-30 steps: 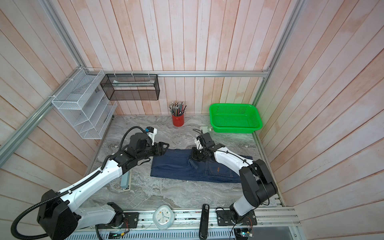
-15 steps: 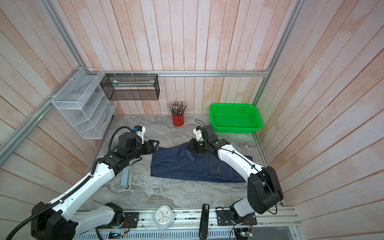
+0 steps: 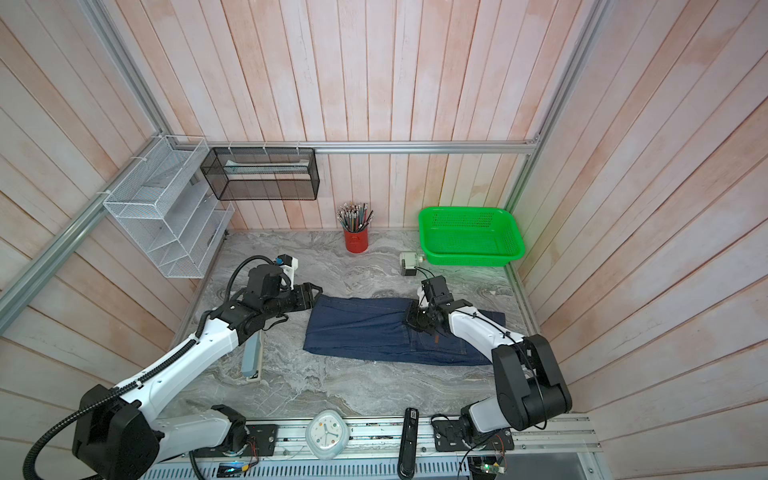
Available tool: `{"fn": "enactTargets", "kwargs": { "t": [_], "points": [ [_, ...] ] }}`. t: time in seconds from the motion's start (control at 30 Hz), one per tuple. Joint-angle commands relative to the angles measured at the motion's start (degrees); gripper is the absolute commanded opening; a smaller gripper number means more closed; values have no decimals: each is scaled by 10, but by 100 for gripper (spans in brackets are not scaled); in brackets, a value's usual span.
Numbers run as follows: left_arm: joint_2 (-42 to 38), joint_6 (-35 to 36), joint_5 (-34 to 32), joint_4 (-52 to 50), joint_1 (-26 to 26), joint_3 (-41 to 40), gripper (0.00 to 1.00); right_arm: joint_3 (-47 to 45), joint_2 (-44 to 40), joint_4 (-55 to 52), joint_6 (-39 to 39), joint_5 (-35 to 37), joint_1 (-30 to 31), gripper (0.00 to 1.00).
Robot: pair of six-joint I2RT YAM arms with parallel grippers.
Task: Fold and stack the trousers
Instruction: Fold the trousers at the center of the table.
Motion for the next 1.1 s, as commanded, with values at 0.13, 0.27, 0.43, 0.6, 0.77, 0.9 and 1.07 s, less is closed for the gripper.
{"fn": "enactTargets", "kwargs": {
  "t": [0.13,0.27,0.43,0.6,0.77,0.9,1.07],
  "points": [
    [22,6,4,-23,3,10,66,6,1,-28,-2,74,-3,9],
    [34,4,2,-34,3,13,66,17,-3,-48,-6,80,-2,38],
    [45,-4,4,-44,4,15,66,24,-22,-80,-16,74,-3,45],
    [68,-13,10,-54,4,10,66,18,-31,-104,-24,45,18,43],
    [77,-19,19,-55,6,3,66,6,-18,-113,-23,50,54,42],
    [72,-20,20,-56,8,6,66,2,-6,-111,-16,66,54,41],
    [68,-16,18,-63,9,9,67,4,-7,-132,-13,74,55,42]
  ]
}}
